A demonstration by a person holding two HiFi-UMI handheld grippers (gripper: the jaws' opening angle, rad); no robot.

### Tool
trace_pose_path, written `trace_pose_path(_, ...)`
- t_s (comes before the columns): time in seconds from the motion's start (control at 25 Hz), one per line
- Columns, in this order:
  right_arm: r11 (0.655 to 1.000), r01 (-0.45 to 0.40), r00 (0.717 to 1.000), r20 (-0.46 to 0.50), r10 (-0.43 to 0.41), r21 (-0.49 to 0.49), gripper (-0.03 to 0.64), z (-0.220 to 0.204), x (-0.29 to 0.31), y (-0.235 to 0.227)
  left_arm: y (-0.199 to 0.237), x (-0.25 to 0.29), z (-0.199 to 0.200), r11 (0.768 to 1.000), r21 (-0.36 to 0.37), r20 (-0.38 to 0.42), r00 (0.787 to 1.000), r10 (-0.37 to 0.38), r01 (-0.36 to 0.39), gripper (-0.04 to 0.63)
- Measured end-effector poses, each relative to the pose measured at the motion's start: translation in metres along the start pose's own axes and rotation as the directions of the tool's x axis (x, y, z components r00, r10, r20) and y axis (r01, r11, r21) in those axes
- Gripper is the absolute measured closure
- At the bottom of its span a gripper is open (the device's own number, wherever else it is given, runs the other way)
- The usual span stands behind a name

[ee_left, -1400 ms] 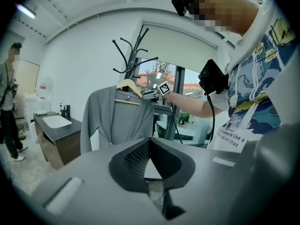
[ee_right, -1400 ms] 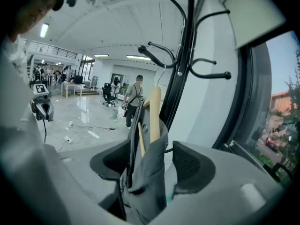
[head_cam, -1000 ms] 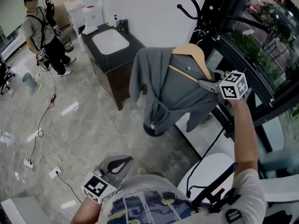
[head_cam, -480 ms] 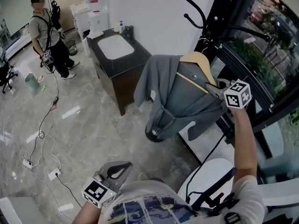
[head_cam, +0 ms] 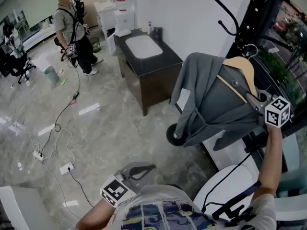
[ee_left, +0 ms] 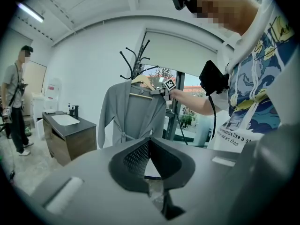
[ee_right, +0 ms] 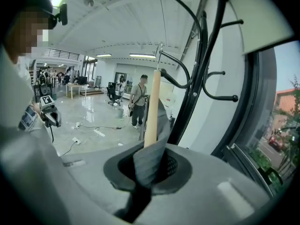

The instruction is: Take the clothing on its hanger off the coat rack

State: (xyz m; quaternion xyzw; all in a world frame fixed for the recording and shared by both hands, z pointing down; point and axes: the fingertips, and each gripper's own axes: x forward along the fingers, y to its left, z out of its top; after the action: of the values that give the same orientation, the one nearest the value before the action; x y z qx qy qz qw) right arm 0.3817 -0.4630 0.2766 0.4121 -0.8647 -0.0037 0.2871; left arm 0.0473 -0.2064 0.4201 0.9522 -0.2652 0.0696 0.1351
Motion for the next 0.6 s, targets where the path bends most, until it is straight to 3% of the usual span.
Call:
trace_pose_path(0.16, 1.000, 0.023, 0.999, 0.035, -0.023, -0.013, 0.597, 0.012, -0.019, 0.040, 0.000, -0.021, -0.011, 1.000, 0.009, -0.008, 1.000, -0.016, 0.016, 0.592)
trace_pose_path(0.6, 1.000, -0.011, 0.996, 0.089, 0.013, -0.022, 0.597, 0.035, -0.057, 0.181, -0.019, -0.079, -0.026, 0.996, 0.049, -0.003, 0.997, -0.079, 0.079, 0.592)
